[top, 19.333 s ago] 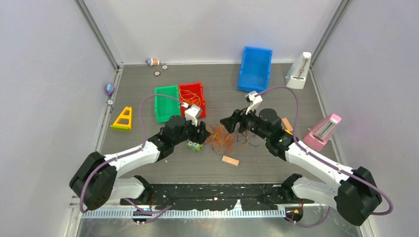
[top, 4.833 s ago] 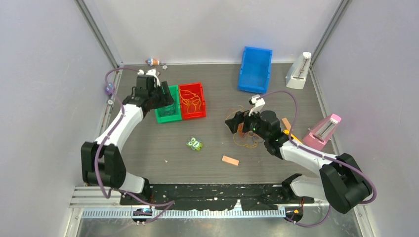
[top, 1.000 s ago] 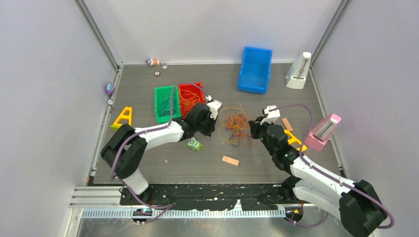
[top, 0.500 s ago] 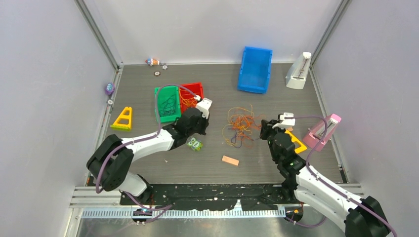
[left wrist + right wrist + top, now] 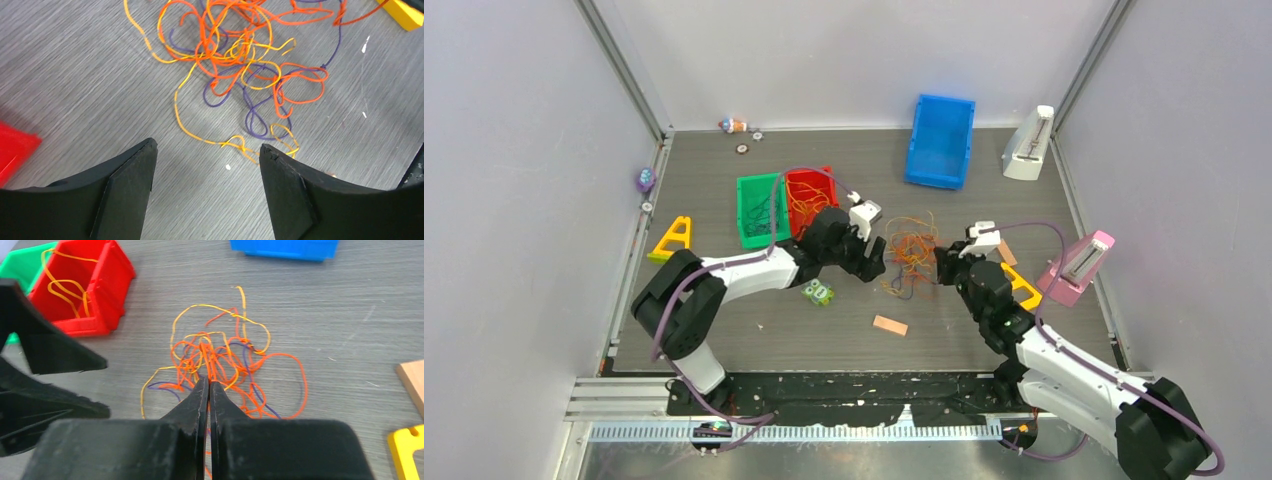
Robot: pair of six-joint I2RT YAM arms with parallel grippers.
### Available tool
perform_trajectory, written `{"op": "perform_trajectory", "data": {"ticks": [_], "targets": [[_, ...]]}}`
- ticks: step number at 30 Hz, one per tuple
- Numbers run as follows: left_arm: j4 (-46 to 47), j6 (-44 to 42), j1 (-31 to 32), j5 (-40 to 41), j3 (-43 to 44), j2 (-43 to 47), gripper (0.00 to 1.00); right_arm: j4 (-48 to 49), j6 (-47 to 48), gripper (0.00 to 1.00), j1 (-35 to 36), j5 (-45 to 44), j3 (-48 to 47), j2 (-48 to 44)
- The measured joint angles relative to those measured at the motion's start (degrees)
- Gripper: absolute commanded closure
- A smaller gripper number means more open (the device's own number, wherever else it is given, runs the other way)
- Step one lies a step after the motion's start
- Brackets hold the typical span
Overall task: Untangle the cables
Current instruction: Untie the cable.
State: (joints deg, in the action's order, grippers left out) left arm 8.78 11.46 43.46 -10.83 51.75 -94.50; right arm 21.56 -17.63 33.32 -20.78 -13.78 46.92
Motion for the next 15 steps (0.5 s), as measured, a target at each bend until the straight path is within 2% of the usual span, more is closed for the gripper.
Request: {"op": "perform_trajectory", "data": {"ticks": [5,8,15], "targets": [[-1.3,-0.1,0.4,-1.7,2.7,-2.1,0.24,-4.0,0.9,0.94,0.0,6.4,-3.5,-0.3],[-0.2,-0.1,0.4,-0.5,1.4,-0.9,0.18,-8.8,0.9,0.94,0.0,10.3,-9.4,-0.9],[17.3,0.7,0.4,4.3,-21.6,19.2,0.16,-19.1,0.2,0.94,0.0,21.1,-30.2,1.3]]}}
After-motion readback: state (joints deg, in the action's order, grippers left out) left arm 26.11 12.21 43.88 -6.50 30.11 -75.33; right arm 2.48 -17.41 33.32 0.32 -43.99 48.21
